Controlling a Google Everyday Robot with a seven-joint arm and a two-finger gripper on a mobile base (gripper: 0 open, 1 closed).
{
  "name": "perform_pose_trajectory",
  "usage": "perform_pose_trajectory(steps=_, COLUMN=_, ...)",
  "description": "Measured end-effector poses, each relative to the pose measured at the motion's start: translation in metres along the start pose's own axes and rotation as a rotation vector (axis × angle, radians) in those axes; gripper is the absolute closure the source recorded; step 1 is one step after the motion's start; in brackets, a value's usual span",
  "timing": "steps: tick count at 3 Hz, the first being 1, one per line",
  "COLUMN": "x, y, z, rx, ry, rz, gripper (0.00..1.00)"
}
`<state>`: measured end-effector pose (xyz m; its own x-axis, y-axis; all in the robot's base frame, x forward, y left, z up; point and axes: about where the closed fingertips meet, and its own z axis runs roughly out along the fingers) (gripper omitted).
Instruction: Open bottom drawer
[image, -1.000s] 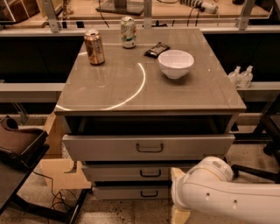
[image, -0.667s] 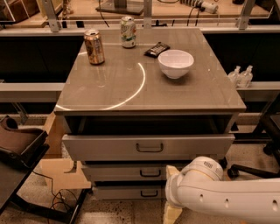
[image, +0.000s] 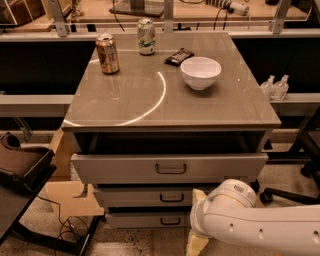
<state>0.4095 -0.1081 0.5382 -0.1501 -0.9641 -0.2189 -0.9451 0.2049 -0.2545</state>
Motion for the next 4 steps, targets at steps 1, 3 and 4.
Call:
perform_pose_trajectory(steps=1, x=0.022, y=0.01, z=0.022, rx=-0.04, ry=0.04, rz=0.035, gripper=0.0)
perform_pose_trajectory(steps=3, x=0.096, y=0.074, z=0.073, rx=-0.198, ry=0.267, rz=0.087, gripper=0.0)
perform_pose_trajectory(steps=4, x=0.119, y=0.102, z=0.108, rx=-0.266, ry=0.296, rz=0.065, gripper=0.0)
